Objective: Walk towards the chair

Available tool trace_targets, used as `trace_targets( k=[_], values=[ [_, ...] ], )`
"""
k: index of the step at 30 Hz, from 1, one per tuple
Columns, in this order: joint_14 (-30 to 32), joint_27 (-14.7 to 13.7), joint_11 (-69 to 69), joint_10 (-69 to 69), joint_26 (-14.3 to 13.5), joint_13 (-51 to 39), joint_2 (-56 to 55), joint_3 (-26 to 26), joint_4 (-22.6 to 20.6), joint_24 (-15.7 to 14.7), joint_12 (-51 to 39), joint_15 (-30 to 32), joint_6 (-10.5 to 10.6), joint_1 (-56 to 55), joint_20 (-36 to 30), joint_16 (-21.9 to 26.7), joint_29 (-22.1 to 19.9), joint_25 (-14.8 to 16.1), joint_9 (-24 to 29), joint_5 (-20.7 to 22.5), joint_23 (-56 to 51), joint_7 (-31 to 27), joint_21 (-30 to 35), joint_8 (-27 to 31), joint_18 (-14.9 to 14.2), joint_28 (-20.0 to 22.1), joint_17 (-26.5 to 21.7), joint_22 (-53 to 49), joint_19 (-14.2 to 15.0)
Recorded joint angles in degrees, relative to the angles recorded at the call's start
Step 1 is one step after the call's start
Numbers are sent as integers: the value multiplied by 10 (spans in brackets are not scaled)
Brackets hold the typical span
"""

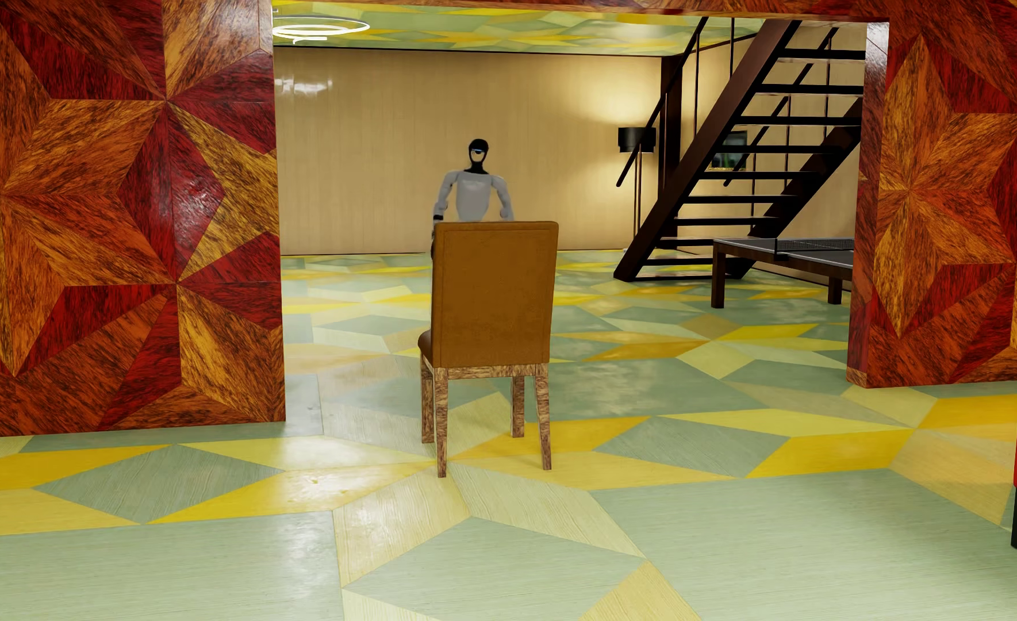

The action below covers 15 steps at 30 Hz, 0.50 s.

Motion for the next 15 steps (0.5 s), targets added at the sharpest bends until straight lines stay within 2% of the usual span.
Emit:
trace_targets(
  k=[2, 4, 5, 6, 7, 8, 10, 11, 15],
  values=[
    [-10, 0, 6, -30, 0, 41, -54, -55, -8, 0, -11, 53, 6, 49, 46, 26, 0, 0, 4, 4, -74, 0, 37, 0, 0, 0, -21, -34, 0],
    [-20, 0, -98, -59, 0, 81, -78, -86, -14, 0, -31, 68, 8, 104, 71, 54, 0, 0, 11, 8, -147, 0, 32, 0, 0, 0, -35, -61, 0],
    [-26, 0, -170, -37, 0, 92, -82, -94, -11, 0, -44, 54, 15, 92, 87, 63, 0, 0, 12, 15, -167, 0, 29, 0, 0, 0, -37, -69, 0],
    [-26, 0, -243, -64, 0, 106, -64, -94, -22, 0, -50, 38, 2, 148, 85, 81, 0, 0, 22, 12, -197, 0, 26, 0, 0, 0, -36, -94, 0],
    [-30, 0, -305, -54, 0, 99, -76, -108, -15, 0, -69, 20, 11, 126, 94, 87, 0, 0, 15, 27, -192, 0, 25, 0, 0, 0, -33, -86, 0],
    [-36, 0, -348, -57, 0, 92, -65, -113, -21, 0, -87, -25, 8, 143, 101, 88, 0, 0, 20, 28, -178, 0, 20, 0, 0, 0, -21, -73, 0],
    [-50, 0, -386, -72, 0, 73, -66, -109, -34, 0, -120, -120, 6, 164, 107, 82, 0, 0, 21, 29, -177, 0, 18, 0, 0, 0, -18, -58, 0],
    [-56, 0, -389, -55, 0, 61, -70, -103, -33, 0, -130, -132, 4, 159, 103, 78, 0, 0, 23, 29, -175, 0, 23, 0, 0, 0, -20, -63, 0],
    [-63, 0, -379, -62, 0, 17, -87, -82, -40, 0, -125, -44, -8, 189, 52, 62, 0, 0, 23, 21, -176, 0, 33, 0, 0, 0, -47, -104, 0]
  ],
)
